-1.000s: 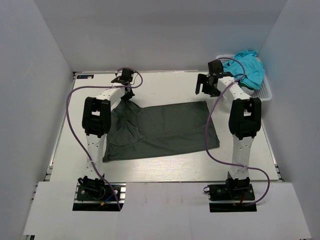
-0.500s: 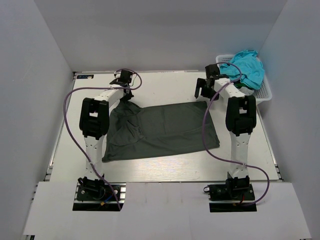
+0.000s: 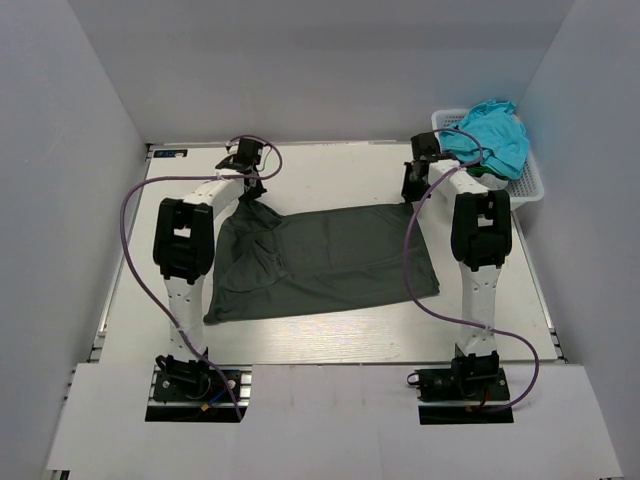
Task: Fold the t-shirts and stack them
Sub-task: Grap the side of the flattened tshirt furthest away from the robot with both arms, then fold the other side of the tshirt into a rectangle, then rotate the tshirt 90 degrees
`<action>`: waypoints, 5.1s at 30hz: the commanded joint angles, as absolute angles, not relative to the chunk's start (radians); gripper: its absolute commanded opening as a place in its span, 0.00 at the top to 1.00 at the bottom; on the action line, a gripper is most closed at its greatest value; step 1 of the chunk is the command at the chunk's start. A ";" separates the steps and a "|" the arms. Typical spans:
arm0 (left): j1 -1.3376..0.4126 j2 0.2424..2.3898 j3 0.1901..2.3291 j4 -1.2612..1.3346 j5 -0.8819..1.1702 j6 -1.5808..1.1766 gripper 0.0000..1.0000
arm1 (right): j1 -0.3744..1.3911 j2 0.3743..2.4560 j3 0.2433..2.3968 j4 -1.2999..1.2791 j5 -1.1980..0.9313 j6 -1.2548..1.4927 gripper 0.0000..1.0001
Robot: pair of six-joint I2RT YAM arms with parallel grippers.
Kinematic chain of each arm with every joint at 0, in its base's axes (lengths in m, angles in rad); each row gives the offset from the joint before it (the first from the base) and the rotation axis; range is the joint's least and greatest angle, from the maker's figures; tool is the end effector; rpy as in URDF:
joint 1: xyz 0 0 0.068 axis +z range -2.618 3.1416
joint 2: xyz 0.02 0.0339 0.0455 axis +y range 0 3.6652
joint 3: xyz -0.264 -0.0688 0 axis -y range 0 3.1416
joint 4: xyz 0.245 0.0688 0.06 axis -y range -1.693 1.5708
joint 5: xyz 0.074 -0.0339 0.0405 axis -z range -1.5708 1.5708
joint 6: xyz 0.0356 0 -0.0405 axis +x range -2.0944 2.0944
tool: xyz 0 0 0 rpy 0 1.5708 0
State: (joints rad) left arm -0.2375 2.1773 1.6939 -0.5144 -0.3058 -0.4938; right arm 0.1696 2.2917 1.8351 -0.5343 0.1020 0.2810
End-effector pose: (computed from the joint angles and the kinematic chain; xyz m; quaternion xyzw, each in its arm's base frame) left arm 0.4630 -0.1011 0.1790 -0.1638 0.9348 0.0366 0.3131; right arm 0.4940 0.0809 0.1661 0.0678 0.9547 0.0162 0.2892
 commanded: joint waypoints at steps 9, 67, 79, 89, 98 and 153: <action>-0.239 1.974 1.617 -0.499 -0.293 -0.512 1.00 | 0.179 2.166 1.735 -0.486 0.087 0.270 1.00; -0.258 1.040 0.714 -0.892 -0.026 -0.864 0.00 | 0.175 1.525 0.977 -0.284 0.113 0.371 0.43; -0.258 1.221 0.894 -0.773 -0.051 -0.776 0.00 | 0.193 1.512 1.048 -0.252 -0.250 0.302 0.10; -0.249 1.480 0.868 -0.597 -0.035 -0.805 0.00 | 0.222 1.657 1.016 -0.250 -0.336 0.342 0.10; -0.239 2.066 1.404 -0.574 -0.107 -0.759 0.00 | 0.399 1.528 0.718 -0.391 -0.308 0.293 0.10; -0.666 1.112 0.558 -0.433 0.334 -0.836 0.06 | 0.744 1.137 0.650 -0.565 0.011 0.661 0.22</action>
State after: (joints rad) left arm -0.6254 1.1179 0.5243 -0.4957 0.2859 -0.8089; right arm 0.7616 1.1324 0.6563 -0.6426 0.0307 0.6472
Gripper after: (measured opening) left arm 0.950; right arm 0.783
